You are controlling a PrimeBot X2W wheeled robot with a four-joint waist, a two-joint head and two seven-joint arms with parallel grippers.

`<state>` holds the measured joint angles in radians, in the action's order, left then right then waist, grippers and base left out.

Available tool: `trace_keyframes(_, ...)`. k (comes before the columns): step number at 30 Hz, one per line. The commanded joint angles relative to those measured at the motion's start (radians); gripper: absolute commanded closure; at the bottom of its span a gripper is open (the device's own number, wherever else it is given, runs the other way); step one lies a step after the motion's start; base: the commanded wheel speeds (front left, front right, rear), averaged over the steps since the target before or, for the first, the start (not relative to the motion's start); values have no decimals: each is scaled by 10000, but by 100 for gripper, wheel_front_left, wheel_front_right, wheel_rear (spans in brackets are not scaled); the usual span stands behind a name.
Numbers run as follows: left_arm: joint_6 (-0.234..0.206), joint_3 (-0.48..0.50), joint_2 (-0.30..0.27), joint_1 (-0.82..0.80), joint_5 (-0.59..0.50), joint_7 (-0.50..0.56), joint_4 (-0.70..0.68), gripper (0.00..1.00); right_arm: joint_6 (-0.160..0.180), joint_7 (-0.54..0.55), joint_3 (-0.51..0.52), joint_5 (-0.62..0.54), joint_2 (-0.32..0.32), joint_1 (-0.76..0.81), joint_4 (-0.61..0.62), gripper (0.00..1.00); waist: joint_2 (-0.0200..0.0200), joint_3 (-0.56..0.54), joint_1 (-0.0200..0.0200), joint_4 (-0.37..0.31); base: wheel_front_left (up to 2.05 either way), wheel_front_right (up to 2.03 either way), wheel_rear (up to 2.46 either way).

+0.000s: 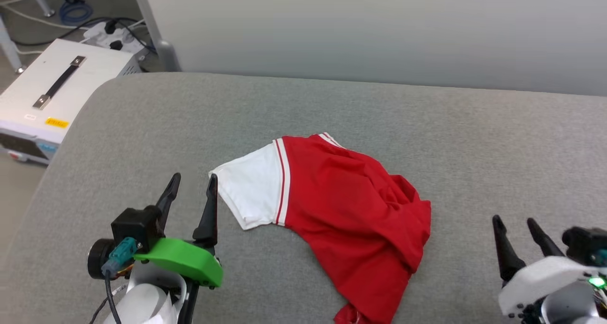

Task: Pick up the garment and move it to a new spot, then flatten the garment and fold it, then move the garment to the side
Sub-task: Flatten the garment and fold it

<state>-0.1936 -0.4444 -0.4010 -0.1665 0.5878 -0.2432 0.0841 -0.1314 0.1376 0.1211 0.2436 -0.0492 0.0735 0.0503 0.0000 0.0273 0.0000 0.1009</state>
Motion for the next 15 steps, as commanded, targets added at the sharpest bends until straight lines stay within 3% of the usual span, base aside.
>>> trace_keyframes(1, -8, 64, 115, -235, -110, -60, 11, 0, 7, 292, -83, 197, -88, -437, -204, 0, 0, 415, 0, 425, 0, 0, 0)
trace_keyframes(10, 358, 128, 815, -766, -377, -172, 262, 0, 7, 3691, -1478, 1427, -1792, -2848, -1855, 0, 0, 1239, 0, 1397, 0, 0, 0)
trace_keyframes(15, 605, 256, 1245, -1033, -593, -181, 371, 0, 7, 4929, -2674, 2010, -2556, -4264, -3010, 0, 0, 1617, 0, 1762, 0, 0, 0)
